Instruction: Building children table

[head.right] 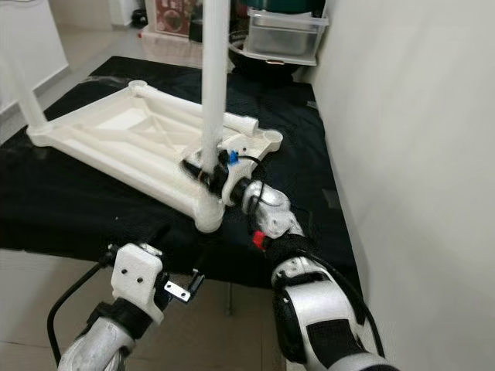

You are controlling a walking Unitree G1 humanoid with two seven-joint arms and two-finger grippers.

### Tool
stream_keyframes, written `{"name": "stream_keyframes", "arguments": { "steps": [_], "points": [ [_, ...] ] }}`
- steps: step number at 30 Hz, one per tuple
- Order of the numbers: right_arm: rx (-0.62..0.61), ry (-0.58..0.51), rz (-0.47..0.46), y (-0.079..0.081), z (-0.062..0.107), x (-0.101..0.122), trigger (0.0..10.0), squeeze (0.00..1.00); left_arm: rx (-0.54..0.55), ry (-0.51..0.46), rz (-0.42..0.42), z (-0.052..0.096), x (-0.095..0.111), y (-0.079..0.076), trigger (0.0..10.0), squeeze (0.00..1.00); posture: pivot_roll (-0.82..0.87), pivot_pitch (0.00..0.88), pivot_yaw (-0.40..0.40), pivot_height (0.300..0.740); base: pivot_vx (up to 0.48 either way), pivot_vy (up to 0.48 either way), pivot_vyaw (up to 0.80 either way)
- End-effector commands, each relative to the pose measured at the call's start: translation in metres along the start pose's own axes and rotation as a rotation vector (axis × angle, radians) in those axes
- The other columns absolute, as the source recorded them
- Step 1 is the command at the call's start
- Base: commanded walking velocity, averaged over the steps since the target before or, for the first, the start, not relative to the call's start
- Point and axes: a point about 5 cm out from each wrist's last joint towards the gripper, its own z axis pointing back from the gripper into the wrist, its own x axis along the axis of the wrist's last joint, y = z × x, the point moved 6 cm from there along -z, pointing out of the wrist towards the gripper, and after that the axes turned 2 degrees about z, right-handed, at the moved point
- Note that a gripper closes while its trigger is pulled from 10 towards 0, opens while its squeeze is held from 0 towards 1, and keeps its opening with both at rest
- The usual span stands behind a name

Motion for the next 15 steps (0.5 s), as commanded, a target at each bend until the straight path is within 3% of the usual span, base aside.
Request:
{"name": "stream_keyframes", "arguments": {
  "steps": [1, 3, 4, 5, 6, 9, 12, 13, 14, 15],
  "points": [
    [-0.379, 0.113, -0.005, -0.055, 0.018, -0.027, 0.0, 0.00, -0.004, 0.011, -0.005, 0.001, -0.003, 0.000, 10.0, 0.00, 0.11, 0.074, -0.101, 0.740, 0.000, 0.000, 0.00],
    [-0.379, 0.113, -0.005, -0.055, 0.018, -0.027, 0.0, 0.00, -0.004, 0.011, -0.005, 0.001, -0.003, 0.000, 10.0, 0.00, 0.11, 0.074, -0.101, 0.740, 0.000, 0.000, 0.00],
    [-0.537, 0.123, -0.030, -0.069, 0.031, -0.036, 0.0, 0.00, -0.005, 0.012, -0.005, 0.001, -0.004, -0.001, 10.0, 0.00, 0.11, 0.071, -0.103, 0.740, 0.000, 0.000, 0.00],
    [-0.537, 0.123, -0.030, -0.069, 0.031, -0.036, 0.0, 0.00, -0.005, 0.012, -0.005, 0.001, -0.004, -0.001, 10.0, 0.00, 0.11, 0.071, -0.103, 0.740, 0.000, 0.000, 0.00],
    [-0.641, 0.131, -0.053, -0.076, 0.041, -0.043, 0.0, 0.00, -0.006, 0.013, -0.006, 0.001, -0.004, -0.001, 10.0, 0.00, 0.11, 0.072, -0.103, 0.740, 0.000, 0.000, 0.00],
    [-0.675, 0.123, -0.101, -0.061, 0.044, -0.050, 0.0, 0.00, -0.006, 0.013, -0.007, 0.001, -0.004, -0.001, 10.0, 0.00, 0.11, 0.069, -0.101, 0.740, 0.000, 0.000, 0.00],
    [-0.668, 0.119, -0.107, -0.056, 0.043, -0.050, 0.0, 0.00, -0.006, 0.013, -0.007, 0.001, -0.004, -0.001, 10.0, 0.00, 0.11, 0.065, -0.099, 0.740, 0.000, 0.000, 0.00],
    [-0.583, 0.064, -0.136, -0.040, 0.034, -0.041, 10.0, 0.00, -0.007, 0.013, -0.008, 0.002, -0.004, -0.001, 10.0, 0.00, 0.11, 0.063, -0.101, 0.740, 0.000, 0.000, 0.00],
    [-0.583, 0.064, -0.136, -0.040, 0.034, -0.041, 10.0, 0.00, -0.007, 0.013, -0.008, 0.002, -0.004, -0.001, 10.0, 0.00, 0.11, 0.063, -0.101, 0.740, 0.000, 0.000, 0.00],
    [-0.509, 0.004, -0.145, -0.026, 0.026, -0.030, 10.0, 1.00, -0.007, 0.014, -0.008, 0.002, -0.004, -0.001, 10.0, 0.00, 0.11, 0.062, -0.103, 0.740, 0.000, 0.000, 0.00]
  ]
}}
